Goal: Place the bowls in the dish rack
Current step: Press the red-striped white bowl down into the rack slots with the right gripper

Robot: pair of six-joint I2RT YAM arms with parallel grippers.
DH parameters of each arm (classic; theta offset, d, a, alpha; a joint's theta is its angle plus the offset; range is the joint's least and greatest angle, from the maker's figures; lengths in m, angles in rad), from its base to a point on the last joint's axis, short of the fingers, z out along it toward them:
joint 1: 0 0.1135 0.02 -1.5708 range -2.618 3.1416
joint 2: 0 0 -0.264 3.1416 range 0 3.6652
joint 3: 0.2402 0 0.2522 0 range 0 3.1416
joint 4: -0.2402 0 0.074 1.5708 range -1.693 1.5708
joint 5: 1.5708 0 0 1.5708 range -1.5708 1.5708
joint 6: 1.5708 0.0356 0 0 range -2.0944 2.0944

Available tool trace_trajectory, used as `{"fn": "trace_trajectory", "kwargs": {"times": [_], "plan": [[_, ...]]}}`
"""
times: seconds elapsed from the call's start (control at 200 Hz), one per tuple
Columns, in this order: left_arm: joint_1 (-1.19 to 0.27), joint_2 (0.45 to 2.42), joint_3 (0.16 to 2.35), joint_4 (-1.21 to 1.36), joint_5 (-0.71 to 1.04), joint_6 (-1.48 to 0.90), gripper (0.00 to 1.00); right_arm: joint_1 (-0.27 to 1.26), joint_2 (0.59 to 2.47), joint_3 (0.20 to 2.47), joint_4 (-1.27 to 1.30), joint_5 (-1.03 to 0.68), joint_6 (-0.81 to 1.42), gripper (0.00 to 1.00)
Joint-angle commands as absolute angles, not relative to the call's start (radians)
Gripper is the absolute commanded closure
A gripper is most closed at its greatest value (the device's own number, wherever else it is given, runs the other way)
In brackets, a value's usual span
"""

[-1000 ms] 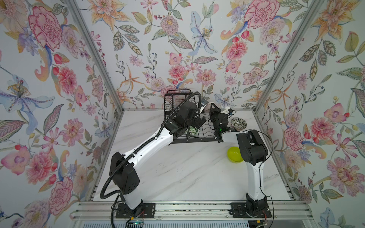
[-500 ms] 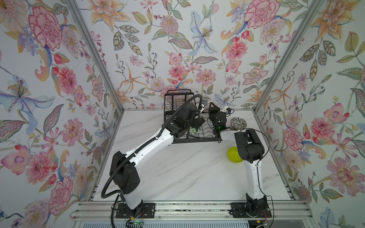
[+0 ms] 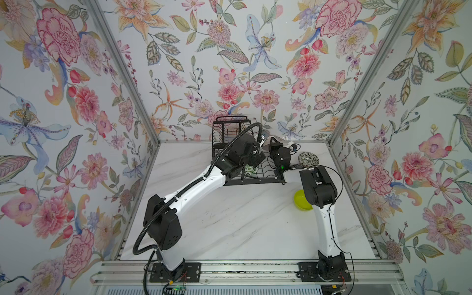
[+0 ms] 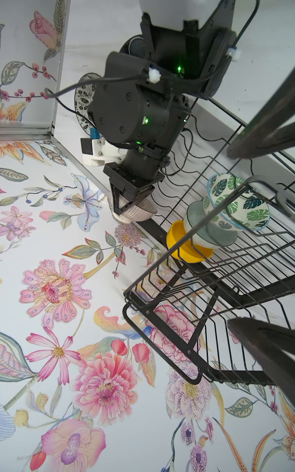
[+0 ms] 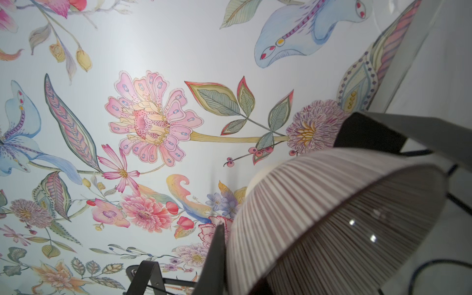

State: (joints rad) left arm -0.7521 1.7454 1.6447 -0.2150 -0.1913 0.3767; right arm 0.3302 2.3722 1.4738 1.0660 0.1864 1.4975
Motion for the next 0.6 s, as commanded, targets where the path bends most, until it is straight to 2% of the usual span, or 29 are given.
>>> {"fn": "trace_trajectory", "kwargs": {"times": [0.0, 0.595], "plan": [[-0.754, 1.758, 1.631, -0.204, -0.191, 0.364, 0.01, 0.324, 2.381, 1.523, 1.118, 0.179, 1.503, 1.00], [-0.740, 1.746, 1.616, -0.202, -0.184, 0.363, 0.01, 0.337, 2.453, 1.605, 1.080, 0.227, 1.539, 1.00]]}}
